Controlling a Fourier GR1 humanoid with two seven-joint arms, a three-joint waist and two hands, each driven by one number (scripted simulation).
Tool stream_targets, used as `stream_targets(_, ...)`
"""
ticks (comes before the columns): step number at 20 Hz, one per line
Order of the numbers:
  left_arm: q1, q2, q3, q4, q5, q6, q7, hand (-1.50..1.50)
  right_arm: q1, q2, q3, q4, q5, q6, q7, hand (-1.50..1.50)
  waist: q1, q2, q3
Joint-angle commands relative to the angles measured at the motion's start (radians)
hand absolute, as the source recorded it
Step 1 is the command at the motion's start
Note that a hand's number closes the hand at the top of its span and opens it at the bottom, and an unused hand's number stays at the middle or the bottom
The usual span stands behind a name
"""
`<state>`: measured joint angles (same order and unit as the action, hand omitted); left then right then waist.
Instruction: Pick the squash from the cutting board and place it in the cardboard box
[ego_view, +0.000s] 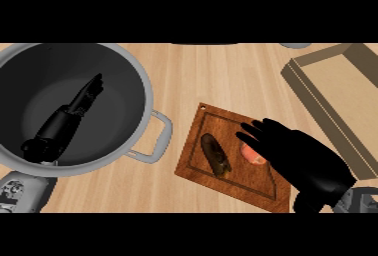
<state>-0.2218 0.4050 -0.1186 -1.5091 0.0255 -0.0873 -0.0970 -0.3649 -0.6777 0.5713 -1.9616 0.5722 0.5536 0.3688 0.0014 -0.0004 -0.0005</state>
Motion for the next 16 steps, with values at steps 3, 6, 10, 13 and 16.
stream_targets(3, -0.031, -0.037, 0.025, 0.023, -0.031, -0.030, 0.003, 0.00, 0.018, 0.120, 0.002, 0.038, 0.148, 0.015, 0.026, -1.50, -0.001, 0.001, 0.000)
stream_targets(6, 0.001, -0.037, 0.045, -0.019, -0.038, -0.057, 0.021, 0.00, 0.039, 0.138, -0.013, 0.087, 0.204, 0.021, -0.052, -1.50, 0.001, 0.000, 0.001)
stream_targets(10, 0.004, -0.086, 0.047, 0.036, -0.079, -0.038, -0.032, 0.00, 0.034, 0.182, -0.013, 0.159, 0.289, 0.000, -0.104, -1.50, -0.001, 0.001, 0.000)
stream_targets(13, 0.000, -0.077, 0.047, 0.002, -0.081, -0.057, 0.008, 0.00, 0.020, 0.206, 0.002, 0.295, 0.377, -0.084, -0.143, -1.50, 0.003, 0.002, 0.001)
stream_targets(16, -0.002, -0.085, 0.078, -0.025, -0.088, -0.070, 0.030, 0.00, -0.003, 0.212, -0.073, 0.286, 0.381, -0.006, -0.183, -1.50, 0.001, 0.001, 0.000)
